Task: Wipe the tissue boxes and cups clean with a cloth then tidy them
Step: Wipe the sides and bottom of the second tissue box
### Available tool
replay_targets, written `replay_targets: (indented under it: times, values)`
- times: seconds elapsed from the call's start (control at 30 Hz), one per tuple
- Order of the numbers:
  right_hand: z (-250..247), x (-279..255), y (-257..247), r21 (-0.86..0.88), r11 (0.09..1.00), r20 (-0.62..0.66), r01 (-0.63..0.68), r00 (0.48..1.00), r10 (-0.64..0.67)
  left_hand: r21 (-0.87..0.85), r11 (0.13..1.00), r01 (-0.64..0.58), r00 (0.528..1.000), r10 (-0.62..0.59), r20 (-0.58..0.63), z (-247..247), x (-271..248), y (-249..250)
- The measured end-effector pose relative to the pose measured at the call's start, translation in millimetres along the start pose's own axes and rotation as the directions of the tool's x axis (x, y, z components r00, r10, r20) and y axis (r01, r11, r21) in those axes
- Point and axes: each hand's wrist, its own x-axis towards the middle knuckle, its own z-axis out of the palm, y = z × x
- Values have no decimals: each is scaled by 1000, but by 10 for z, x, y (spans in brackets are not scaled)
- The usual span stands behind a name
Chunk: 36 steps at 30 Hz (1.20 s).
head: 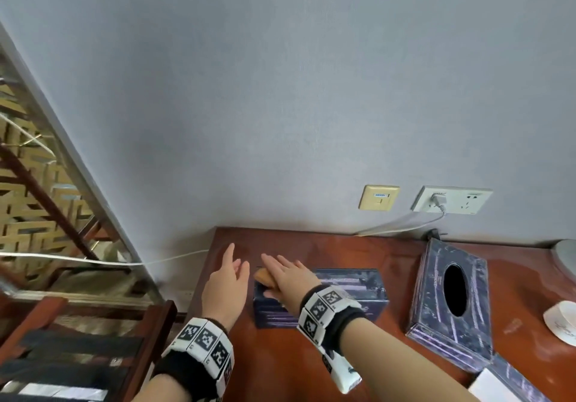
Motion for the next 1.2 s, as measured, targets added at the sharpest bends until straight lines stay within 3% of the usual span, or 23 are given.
replay_targets:
  times: [0.13, 0.2, 0.27, 0.3, 0.43, 0.57, 0.67, 0.83, 0.97, 1.03, 1.2]
  values:
    - [161, -11, -2, -44, 999, -1, -12, 1000, 11, -55, 980, -189, 981, 187, -50, 124, -122, 82]
    - [104, -6, 58, 148, 989, 1, -9, 1000, 9, -36, 960, -276, 961, 276, -4, 252, -212, 156]
    - [-31, -52, 160, 379, 925, -2, 2, 1000, -1, 12, 950, -311, 944, 308, 116, 366, -276, 212]
    - [-99, -114, 232, 414, 910, -4, 6, 1000, -5, 66, 942, -328, 936, 315, 158, 397, -292, 227]
    - [-291, -487, 792, 182, 975, 54, -129, 991, 121, 494, 723, -483, 875, 383, 295, 419, -251, 234]
    - [-312, -784, 1273, 48, 956, 167, -291, 946, 279, 656, 579, -484, 875, 321, 362, 430, -197, 424]
    - [-293, -820, 1324, 84, 949, 128, -304, 948, 293, 717, 552, -426, 904, 239, 353, 519, -168, 591]
    - [-323, -784, 1297, 63, 934, 102, -352, 933, 344, 684, 580, -442, 895, 233, 380, 662, -136, 483]
    - [-342, -796, 1257, 63, 928, 100, -367, 928, 360, 604, 584, -542, 840, 347, 417, 592, 9, 323]
    - [-360, -806, 1223, 35, 929, 114, -369, 925, 364, 566, 605, -560, 824, 341, 452, 508, -22, 203]
    - [-395, -791, 1171, -25, 929, 135, -369, 920, 369, 371, 581, -724, 689, 604, 399, 473, -301, -150]
